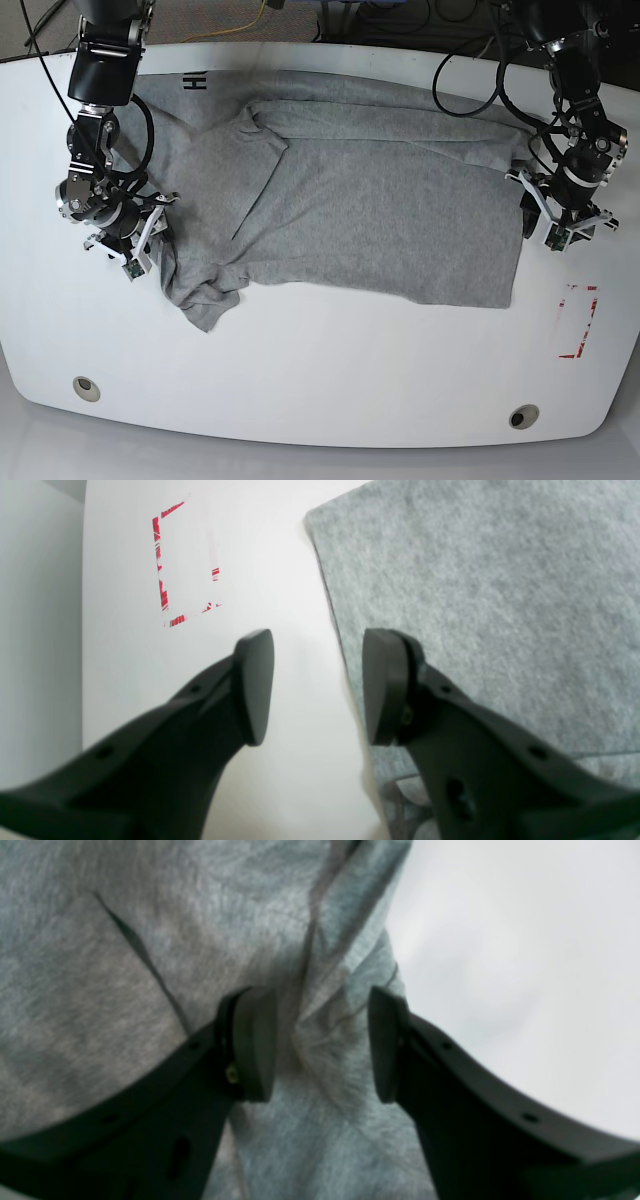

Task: Layout the t-shirt on the table in an organized manner, then fold the t-shirt properly
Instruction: 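Move the right gripper back to the shirt side edge and pinch, then pull the shirt side edge outward with the right gripper to flatten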

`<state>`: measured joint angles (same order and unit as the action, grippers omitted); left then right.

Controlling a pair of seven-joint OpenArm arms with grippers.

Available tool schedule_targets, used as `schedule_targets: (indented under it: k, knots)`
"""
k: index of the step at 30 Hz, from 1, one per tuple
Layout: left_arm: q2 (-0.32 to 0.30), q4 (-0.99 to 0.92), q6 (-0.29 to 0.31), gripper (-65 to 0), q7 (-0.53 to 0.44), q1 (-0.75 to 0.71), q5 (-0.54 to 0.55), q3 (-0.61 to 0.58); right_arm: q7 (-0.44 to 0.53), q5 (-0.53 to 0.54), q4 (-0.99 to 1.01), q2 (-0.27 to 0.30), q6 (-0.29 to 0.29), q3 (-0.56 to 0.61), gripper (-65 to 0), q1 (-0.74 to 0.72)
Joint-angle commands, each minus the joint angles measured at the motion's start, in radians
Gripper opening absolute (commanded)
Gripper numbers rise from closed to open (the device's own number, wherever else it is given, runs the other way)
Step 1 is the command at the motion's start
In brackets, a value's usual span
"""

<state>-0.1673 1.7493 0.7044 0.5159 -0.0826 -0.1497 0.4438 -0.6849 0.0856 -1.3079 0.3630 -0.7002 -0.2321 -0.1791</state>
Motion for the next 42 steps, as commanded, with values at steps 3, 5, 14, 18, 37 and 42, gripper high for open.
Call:
schedule_targets:
  k: [3,5,14,18,37,42]
  knots:
    - [-0.010,0.018,-0.006,-38.3,-0.021,0.017,0.011,0.002,0.052,0.006,0.012,0.018,0.002,-0.005,-37.0,-0.020]
    - [-0.010,0.018,-0.006,-38.3,-0.021,0.017,0.011,0.002,0.069,0.006,0.049,0.018,0.002,-0.005,-37.0,-0.023]
    - [-0.010,0.018,-0.006,-38.3,-0.021,0.048,0.011,0.002,0.104,0.004,0.104,0.021,0.002,-0.005,-35.1,-0.021]
    - [-0.010,0.018,-0.006,-38.3,-0.021,0.083,0.011,0.005,0.104,0.004,0.104,0.021,0.002,-0.005,-35.0,-0.021]
    - [-0.010,0.016,-0.006,-38.3,-0.021,0.129,0.009,0.002,0.104,0.004,0.106,0.026,0.002,-0.005,-58.7,-0.026]
    - [-0.011,-0.013,-0.006,-38.3,-0.021,0.131,0.009,0.002,0.103,0.004,0.100,0.028,0.002,-0.005,-63.1,-0.029]
